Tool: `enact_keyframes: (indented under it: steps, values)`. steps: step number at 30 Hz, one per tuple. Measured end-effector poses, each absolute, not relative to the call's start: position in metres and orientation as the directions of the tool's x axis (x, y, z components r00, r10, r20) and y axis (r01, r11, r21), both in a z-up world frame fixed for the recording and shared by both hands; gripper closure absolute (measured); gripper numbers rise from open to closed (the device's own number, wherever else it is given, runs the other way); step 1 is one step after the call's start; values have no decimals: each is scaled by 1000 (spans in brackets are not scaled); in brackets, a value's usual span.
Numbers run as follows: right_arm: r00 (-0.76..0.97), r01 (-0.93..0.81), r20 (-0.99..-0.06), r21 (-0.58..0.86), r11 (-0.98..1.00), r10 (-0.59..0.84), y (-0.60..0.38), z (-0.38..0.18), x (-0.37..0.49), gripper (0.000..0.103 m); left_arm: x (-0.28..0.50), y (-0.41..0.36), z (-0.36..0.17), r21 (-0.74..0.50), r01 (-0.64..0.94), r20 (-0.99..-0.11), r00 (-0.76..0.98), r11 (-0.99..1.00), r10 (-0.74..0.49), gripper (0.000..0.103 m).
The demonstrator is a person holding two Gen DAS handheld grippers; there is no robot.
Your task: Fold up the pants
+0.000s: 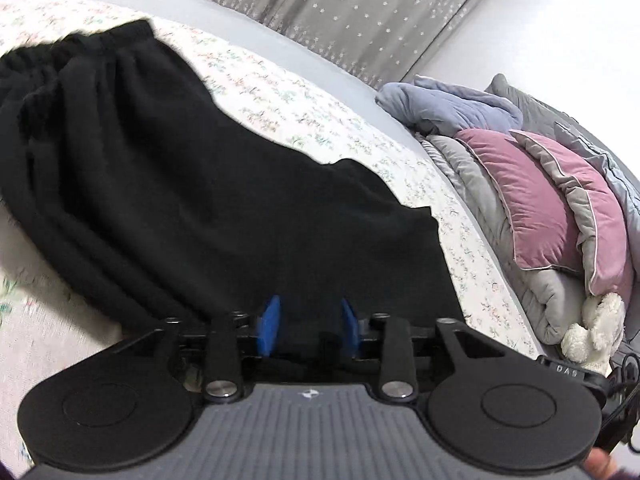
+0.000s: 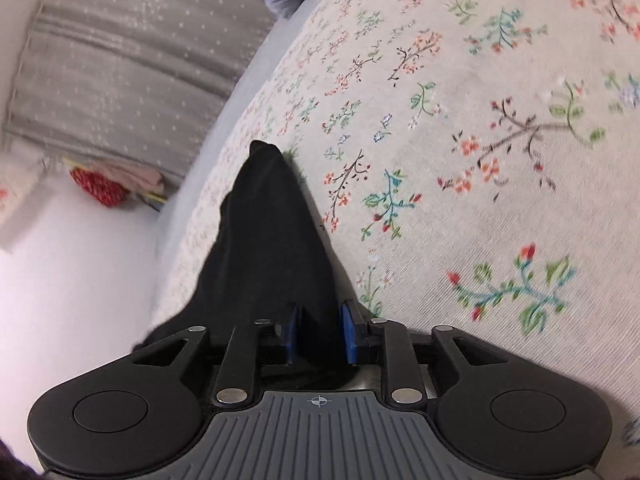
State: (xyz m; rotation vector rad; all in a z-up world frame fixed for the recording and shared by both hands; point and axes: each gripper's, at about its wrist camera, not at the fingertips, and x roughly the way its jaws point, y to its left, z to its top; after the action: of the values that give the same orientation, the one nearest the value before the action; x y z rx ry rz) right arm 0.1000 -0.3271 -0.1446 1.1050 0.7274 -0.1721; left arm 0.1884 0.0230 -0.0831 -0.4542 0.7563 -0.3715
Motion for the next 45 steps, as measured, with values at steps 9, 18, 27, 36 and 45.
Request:
enact_keyframes:
  steps: [9,18,27,36,45]
  values:
    - [769,412,-624,646,642,135,-301,-118,112,85,217,-9,-60,-523,230,-564,628,821,-536,62]
    - [802,241,-592,201,950,-78,-221,-79,121,88,270,-59,-36,-505,393,-611,466,769,-640,43]
    - [834,135,-545,51,989,-86,-174,-74,134,89,278,-165,-16,-100,703,-800,363,704,-477,25]
    - [852,113,-518,46,993,-73,-165,-68,137,89,272,-219,-61,344,741,-862,493,577,-118,50]
    - [881,12,-473,11,1000,-5,-146,-62,134,89,327,-111,-15,67,602,-821,487,796,-299,83]
